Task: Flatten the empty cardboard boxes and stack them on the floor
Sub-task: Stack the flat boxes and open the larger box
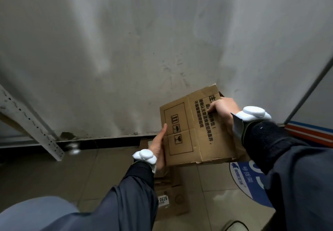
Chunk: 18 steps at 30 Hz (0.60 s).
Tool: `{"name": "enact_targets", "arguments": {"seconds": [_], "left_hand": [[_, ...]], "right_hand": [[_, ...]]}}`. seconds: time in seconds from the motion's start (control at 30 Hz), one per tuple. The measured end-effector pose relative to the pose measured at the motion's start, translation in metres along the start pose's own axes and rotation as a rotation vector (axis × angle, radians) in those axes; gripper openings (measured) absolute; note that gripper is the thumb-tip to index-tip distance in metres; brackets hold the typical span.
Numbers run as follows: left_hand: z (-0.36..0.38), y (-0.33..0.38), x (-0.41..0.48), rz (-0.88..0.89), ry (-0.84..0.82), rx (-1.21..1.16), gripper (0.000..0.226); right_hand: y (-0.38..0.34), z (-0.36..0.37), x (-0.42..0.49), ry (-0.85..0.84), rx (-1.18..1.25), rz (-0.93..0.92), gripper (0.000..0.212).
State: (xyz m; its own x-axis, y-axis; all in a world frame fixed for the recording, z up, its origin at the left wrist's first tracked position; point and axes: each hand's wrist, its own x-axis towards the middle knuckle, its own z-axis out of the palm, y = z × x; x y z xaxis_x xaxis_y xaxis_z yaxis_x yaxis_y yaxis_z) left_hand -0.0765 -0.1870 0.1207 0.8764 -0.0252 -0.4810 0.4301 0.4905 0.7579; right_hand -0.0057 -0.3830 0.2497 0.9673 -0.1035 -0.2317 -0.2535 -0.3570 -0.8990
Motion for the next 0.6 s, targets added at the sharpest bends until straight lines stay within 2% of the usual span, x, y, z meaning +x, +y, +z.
{"name": "enact_targets", "arguments": {"seconds": [0.13, 0.27, 0.37, 0.4, 0.5, 0.6], "left_hand": [[-0.007, -0.007, 0.0, -0.031, -0.001, -0.057, 0.054], [-0.008, 0.0, 0.004, -0.081, 0.024, 0.192, 0.063], [-0.003, 0.016, 0.004, -0.073, 0.083, 0.464, 0.103], [-0.001, 0.023, 0.0, -0.052, 0.107, 0.538, 0.108], [0.013, 0.044, -0.008, 0.006, 0.165, 0.674, 0.095], [0.032, 0.059, -0.011, 0.055, 0.345, 0.995, 0.142]], "right_hand": [[0.009, -0.001, 0.001, -0.01, -0.04, 0.014, 0.013], [0.015, 0.0, 0.002, -0.018, -0.09, -0.004, 0.013], [0.023, 0.001, 0.0, -0.049, -0.252, -0.066, 0.022], [0.027, 0.002, 0.0, -0.05, -0.322, -0.081, 0.026], [0.05, 0.007, 0.031, -0.045, -0.482, -0.101, 0.043], [0.031, 0.014, 0.007, 0.046, -0.602, -0.041, 0.057]]}}
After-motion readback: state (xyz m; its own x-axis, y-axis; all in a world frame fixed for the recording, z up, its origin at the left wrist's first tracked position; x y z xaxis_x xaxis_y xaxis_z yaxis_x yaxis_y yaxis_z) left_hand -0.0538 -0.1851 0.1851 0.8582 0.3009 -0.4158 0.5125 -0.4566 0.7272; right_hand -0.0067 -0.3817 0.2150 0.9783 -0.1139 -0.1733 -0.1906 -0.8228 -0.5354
